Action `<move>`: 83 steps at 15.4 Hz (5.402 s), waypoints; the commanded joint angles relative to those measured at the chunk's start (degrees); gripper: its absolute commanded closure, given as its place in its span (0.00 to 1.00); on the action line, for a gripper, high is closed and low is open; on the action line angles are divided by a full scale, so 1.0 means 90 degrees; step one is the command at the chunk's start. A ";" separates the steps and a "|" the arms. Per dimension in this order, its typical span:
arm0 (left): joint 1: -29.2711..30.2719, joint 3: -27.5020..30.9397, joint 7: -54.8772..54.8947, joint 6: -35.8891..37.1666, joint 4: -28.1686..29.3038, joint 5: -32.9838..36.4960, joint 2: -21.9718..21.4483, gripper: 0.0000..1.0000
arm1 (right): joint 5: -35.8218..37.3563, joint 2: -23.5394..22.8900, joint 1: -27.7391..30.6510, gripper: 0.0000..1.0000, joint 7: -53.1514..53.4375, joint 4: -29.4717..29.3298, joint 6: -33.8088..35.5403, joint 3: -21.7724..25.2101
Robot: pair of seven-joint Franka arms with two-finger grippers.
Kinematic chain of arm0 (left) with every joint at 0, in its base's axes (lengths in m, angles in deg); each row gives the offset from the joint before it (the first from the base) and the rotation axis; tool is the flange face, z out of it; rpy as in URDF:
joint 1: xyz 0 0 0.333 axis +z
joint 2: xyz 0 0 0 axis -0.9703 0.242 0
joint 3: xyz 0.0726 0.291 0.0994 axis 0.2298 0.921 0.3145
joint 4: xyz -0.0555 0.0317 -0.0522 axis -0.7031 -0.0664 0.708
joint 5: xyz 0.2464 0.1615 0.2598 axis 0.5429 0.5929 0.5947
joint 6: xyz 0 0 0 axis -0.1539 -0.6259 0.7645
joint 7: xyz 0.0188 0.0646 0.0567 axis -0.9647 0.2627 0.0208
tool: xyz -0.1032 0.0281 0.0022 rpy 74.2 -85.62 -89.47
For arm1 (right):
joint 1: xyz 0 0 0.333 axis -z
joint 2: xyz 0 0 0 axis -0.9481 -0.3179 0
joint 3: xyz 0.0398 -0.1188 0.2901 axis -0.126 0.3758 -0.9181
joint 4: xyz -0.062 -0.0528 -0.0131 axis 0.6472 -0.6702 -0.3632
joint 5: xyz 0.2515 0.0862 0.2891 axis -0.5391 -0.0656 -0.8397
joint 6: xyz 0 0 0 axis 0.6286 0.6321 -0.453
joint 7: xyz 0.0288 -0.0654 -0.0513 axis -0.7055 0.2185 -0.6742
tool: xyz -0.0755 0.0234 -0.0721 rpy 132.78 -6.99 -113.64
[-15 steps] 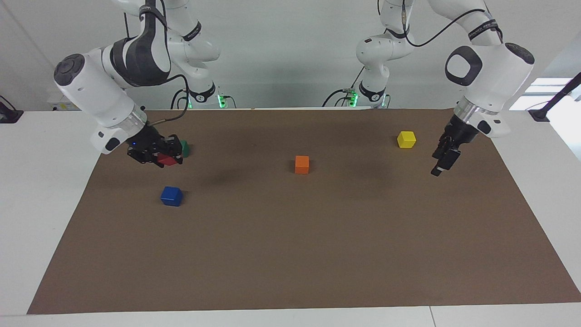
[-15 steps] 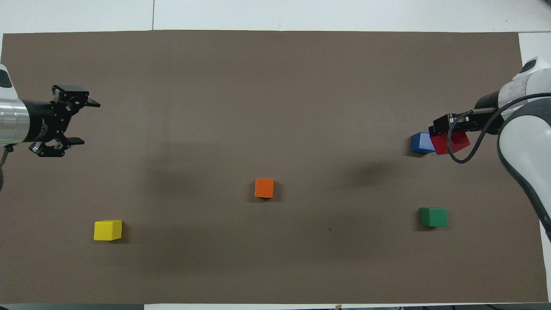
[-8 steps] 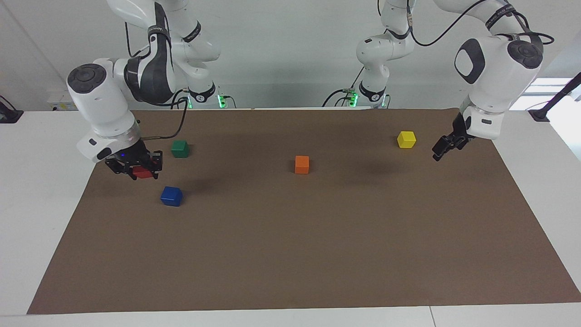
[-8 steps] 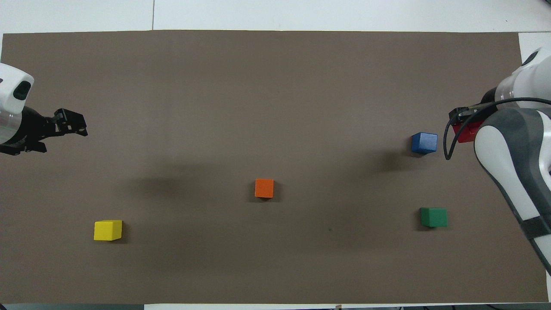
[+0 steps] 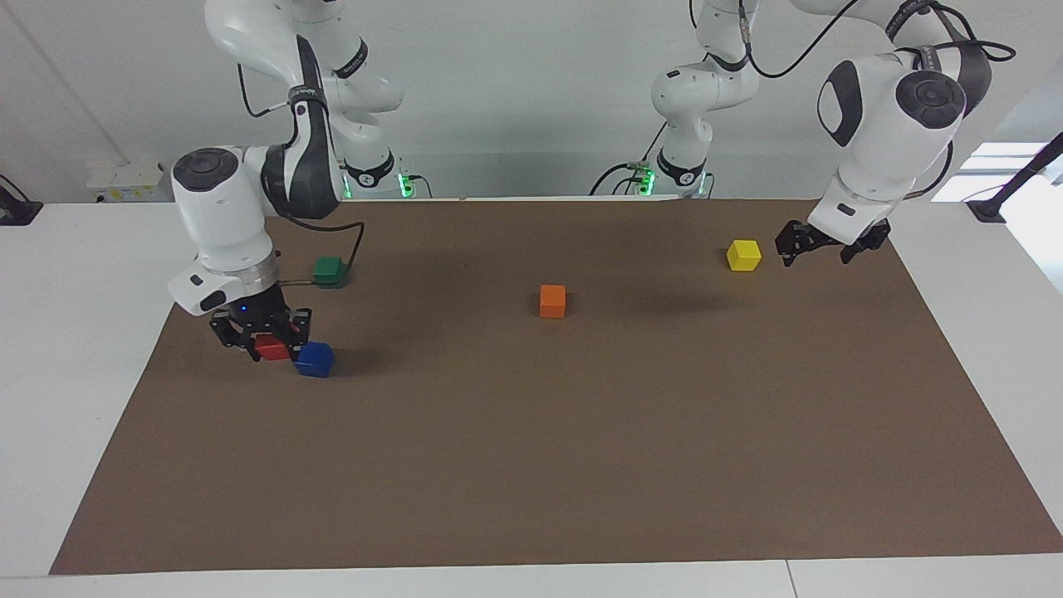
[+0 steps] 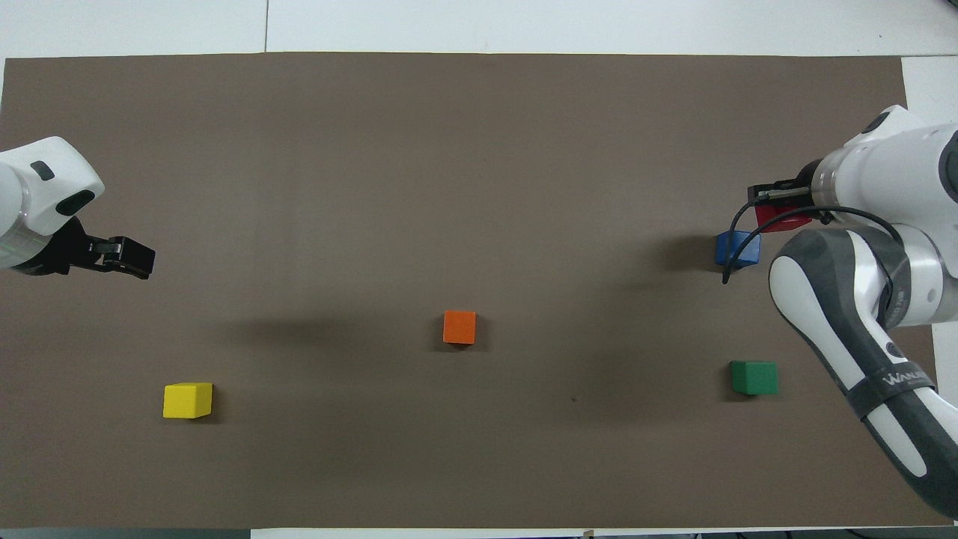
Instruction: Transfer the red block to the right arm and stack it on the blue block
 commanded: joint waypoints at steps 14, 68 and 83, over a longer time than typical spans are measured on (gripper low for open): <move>-0.1483 0.1073 -0.0422 0.0751 -0.0525 -0.0602 -0.0233 0.00 | 0.0078 0.0000 0.0035 1.00 0.1434 0.0730 -0.0307 -0.0037; -0.1427 0.1231 -0.0510 0.0419 -0.0894 -0.0797 -0.0136 0.00 | 0.0068 -0.0214 0.0006 1.00 0.2127 0.0603 -0.0005 -0.0027; -0.1427 0.1231 -0.0510 0.0419 -0.0894 -0.0797 -0.0136 0.00 | 0.0127 -0.0380 0.0094 1.00 0.2069 0.0369 -0.0024 -0.0027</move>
